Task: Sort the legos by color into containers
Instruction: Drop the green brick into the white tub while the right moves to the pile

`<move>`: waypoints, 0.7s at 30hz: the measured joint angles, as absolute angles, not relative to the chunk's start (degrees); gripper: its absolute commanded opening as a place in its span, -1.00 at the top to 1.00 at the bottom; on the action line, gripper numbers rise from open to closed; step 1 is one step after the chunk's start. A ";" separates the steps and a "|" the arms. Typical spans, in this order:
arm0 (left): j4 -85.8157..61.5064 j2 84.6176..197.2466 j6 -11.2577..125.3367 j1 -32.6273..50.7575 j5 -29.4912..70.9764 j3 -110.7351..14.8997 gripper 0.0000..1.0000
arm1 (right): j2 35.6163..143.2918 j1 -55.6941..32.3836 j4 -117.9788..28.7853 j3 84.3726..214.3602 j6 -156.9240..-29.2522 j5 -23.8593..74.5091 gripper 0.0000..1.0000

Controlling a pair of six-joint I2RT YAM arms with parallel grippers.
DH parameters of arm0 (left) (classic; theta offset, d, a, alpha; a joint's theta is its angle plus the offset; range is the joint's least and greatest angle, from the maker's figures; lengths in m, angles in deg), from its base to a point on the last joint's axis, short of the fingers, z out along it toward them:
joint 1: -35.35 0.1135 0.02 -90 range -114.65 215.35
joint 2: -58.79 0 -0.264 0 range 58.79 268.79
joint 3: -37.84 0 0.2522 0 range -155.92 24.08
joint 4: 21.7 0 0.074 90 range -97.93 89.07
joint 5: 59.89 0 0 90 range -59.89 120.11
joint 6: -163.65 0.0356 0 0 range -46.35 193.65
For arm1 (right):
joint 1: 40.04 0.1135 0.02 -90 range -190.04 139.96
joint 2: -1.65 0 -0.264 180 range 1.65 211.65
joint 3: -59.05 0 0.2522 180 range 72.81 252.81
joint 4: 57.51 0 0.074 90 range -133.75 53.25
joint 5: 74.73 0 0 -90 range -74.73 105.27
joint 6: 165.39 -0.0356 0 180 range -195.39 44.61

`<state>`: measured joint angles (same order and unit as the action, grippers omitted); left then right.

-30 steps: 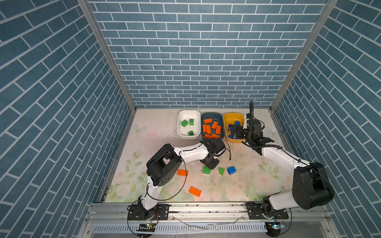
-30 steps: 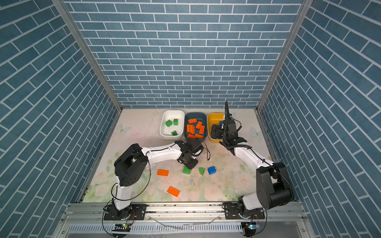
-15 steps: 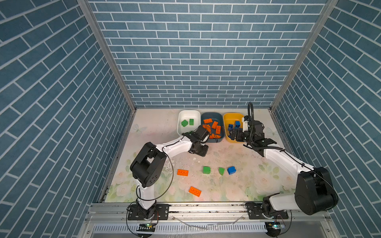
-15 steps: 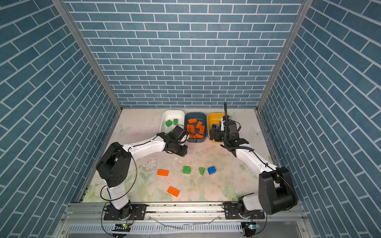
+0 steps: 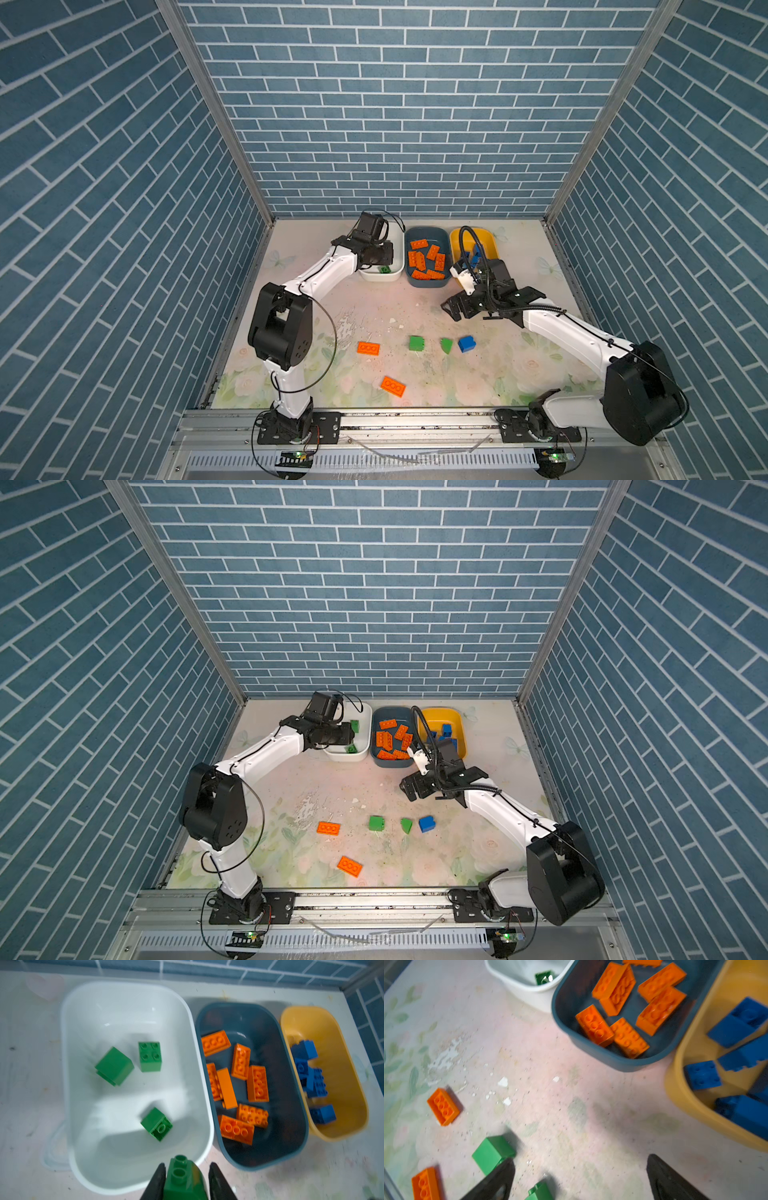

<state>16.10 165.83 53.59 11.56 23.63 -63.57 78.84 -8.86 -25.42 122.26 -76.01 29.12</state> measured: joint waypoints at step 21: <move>20.86 176.11 48.41 14.08 27.52 -75.71 -0.65 | 85.53 1.98 -12.90 122.51 -47.68 32.55 -0.60</move>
<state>20.86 176.11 48.41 14.08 27.52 -75.71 85.53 1.98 -12.90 122.51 -47.68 32.55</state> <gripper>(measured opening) 0.813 0.809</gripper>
